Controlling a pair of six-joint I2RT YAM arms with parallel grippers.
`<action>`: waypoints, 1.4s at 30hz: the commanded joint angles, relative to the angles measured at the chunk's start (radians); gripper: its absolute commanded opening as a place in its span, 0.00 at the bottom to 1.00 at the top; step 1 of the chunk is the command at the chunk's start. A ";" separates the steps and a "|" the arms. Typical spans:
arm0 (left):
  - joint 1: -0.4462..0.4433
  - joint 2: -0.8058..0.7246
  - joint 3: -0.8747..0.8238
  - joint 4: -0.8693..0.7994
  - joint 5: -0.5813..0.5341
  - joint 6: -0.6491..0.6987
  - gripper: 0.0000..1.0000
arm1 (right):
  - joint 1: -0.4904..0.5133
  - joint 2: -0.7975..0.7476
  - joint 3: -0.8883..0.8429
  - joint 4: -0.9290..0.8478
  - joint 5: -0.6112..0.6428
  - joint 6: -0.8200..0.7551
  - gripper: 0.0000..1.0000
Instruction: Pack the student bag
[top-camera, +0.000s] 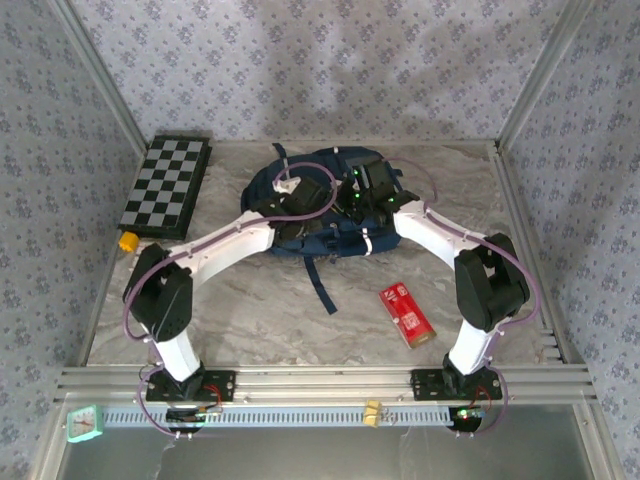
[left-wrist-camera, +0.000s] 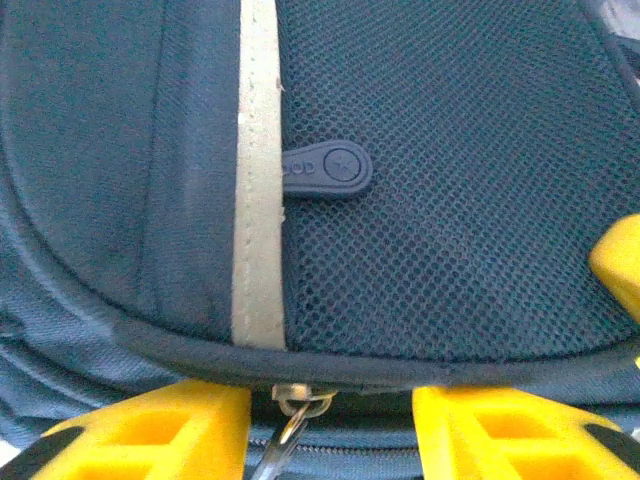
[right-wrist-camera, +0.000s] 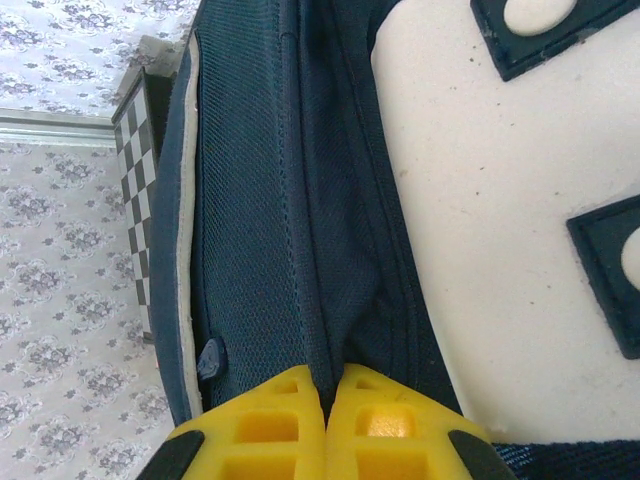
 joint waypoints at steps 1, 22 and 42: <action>0.011 0.022 0.035 -0.023 0.009 0.035 0.41 | 0.004 -0.007 0.019 0.075 -0.045 0.011 0.00; 0.129 -0.152 -0.108 -0.082 -0.001 0.313 0.00 | -0.135 -0.005 0.070 -0.099 -0.187 -0.189 0.00; -0.075 0.026 0.089 0.092 0.303 0.237 0.00 | -0.224 0.232 0.535 -0.551 -0.339 -0.516 0.47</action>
